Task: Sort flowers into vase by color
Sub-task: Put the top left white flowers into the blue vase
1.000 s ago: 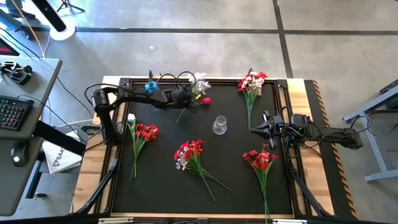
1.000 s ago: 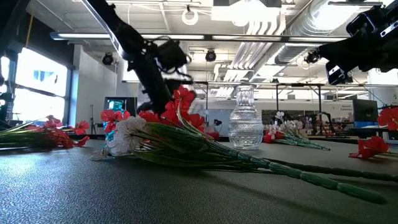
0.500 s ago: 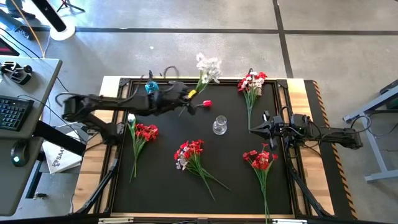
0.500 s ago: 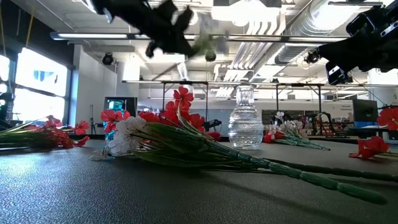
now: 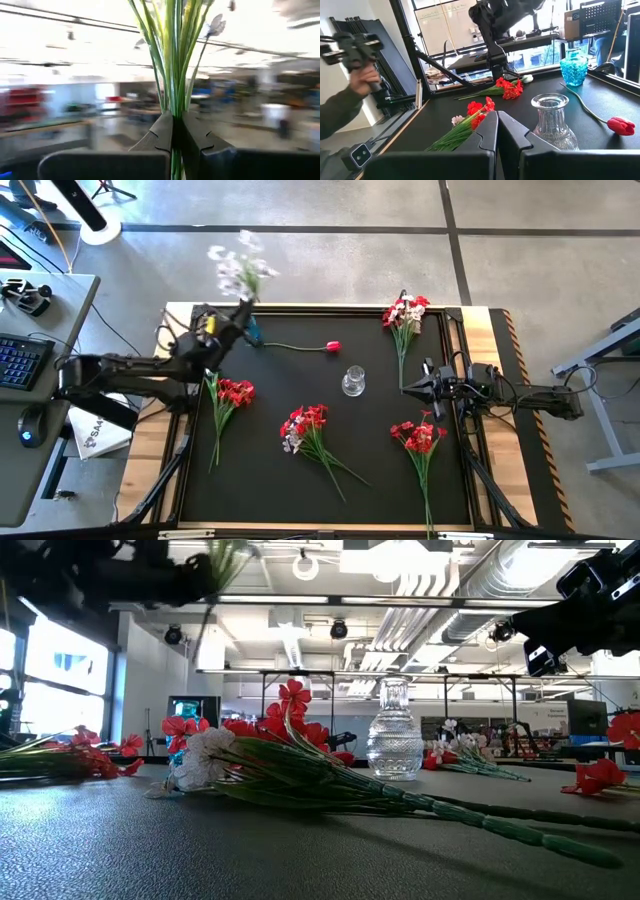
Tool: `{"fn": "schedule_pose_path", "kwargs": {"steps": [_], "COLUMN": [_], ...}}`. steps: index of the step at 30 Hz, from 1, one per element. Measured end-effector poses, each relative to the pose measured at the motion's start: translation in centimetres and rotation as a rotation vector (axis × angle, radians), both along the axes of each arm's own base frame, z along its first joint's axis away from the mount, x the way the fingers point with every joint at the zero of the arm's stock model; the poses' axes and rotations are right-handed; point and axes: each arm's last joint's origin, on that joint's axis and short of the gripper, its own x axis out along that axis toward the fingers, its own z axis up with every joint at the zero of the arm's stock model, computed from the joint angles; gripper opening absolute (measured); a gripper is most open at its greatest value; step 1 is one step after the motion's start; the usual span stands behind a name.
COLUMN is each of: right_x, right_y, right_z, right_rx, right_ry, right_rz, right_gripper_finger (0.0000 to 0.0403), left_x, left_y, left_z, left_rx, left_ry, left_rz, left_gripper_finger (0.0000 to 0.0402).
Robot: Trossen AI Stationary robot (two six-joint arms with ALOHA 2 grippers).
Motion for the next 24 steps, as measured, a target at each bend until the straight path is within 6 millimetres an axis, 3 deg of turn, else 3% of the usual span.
{"fn": "schedule_pose_path", "kwargs": {"steps": [4, 12, 24], "right_x": [0.0, 0.0, 0.0], "right_y": [0.0, 0.0, 0.0], "right_z": [0.0, 0.0, 0.0], "right_rx": [0.0, 0.0, 0.0], "right_ry": [0.0, 0.0, 0.0], "right_rz": [0.0, 0.0, 0.0], "right_gripper_finger": [0.0, 0.0, 0.0], "left_x": [-2.1, -4.0, -4.0], "left_y": [2.0, 5.9, 8.3], "left_z": [-1.1, -2.5, -4.7], "left_rx": [-0.013, -0.071, -0.101], "left_ry": [-0.034, -0.046, 0.005], "left_rz": [0.079, 0.084, -0.004], "left_gripper_finger": [0.0003, 0.0003, 0.0003]}}
